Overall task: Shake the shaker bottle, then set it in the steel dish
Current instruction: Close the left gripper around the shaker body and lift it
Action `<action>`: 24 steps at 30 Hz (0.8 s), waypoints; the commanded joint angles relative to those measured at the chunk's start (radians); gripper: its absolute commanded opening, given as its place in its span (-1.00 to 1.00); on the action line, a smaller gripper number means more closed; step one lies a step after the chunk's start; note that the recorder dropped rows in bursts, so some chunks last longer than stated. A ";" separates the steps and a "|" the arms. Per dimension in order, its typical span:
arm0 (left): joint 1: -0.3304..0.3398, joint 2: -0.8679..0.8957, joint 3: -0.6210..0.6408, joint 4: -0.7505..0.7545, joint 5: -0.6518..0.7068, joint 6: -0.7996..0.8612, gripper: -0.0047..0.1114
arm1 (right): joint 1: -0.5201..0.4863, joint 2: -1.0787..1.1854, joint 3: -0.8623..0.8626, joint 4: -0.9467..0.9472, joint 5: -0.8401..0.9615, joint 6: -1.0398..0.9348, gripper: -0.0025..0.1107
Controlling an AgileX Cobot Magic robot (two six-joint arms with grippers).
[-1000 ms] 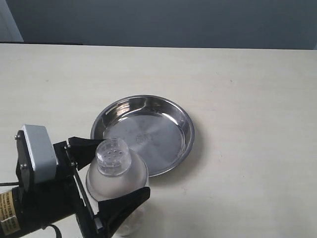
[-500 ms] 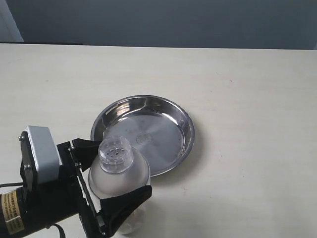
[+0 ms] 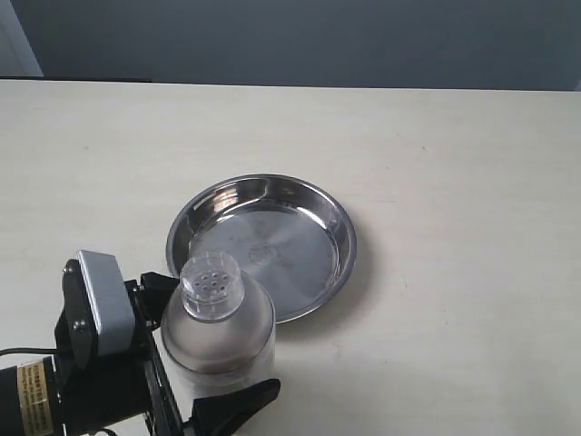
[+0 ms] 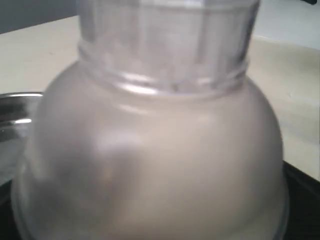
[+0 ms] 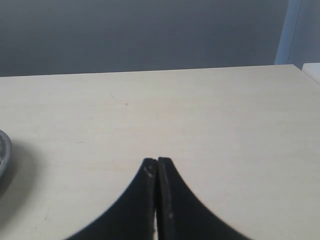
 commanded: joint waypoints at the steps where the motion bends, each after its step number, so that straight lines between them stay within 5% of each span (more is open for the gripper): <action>1: 0.000 0.053 0.004 0.003 0.003 -0.003 0.90 | 0.004 -0.004 0.002 0.002 -0.012 0.000 -0.97; 24: 0.000 0.156 -0.043 -0.054 0.003 -0.034 0.89 | 0.004 -0.004 0.002 0.002 -0.012 0.000 -0.97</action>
